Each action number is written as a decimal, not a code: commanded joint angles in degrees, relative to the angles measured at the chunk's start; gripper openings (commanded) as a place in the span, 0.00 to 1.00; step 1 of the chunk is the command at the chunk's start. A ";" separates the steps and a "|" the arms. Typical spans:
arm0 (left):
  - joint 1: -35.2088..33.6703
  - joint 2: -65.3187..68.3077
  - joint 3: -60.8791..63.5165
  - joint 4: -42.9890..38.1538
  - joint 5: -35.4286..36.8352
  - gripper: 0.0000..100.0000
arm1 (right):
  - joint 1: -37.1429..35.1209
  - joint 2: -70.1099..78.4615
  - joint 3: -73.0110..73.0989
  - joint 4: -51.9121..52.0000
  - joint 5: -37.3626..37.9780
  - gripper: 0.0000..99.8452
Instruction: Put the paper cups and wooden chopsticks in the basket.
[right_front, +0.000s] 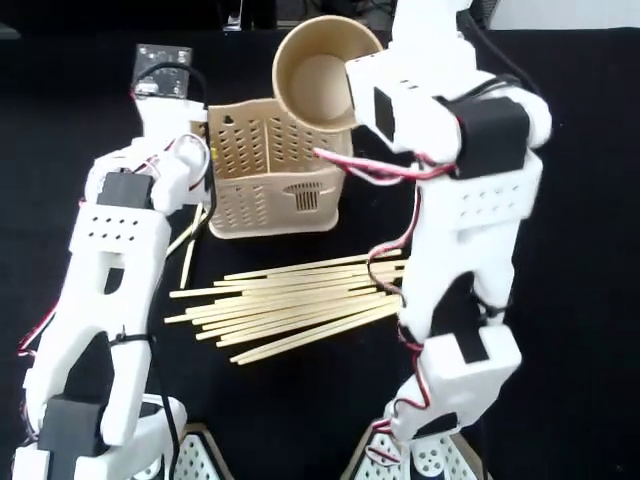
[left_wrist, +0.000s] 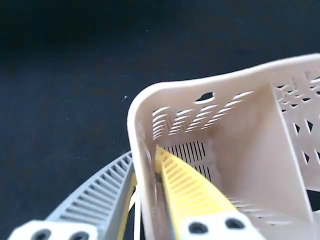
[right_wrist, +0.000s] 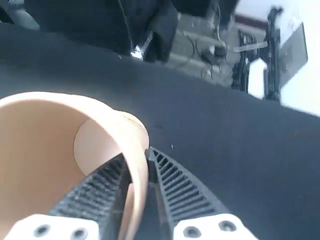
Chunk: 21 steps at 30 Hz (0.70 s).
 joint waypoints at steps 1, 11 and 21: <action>1.71 -0.35 -0.04 0.26 0.26 0.07 | -1.67 -5.76 1.63 0.44 -0.62 0.01; 1.54 -0.35 -0.04 0.97 0.26 0.07 | -0.62 -10.33 21.58 -4.31 -0.35 0.01; 1.80 -0.35 -0.13 2.11 0.26 0.07 | 2.11 -10.68 38.55 -16.79 -0.26 0.01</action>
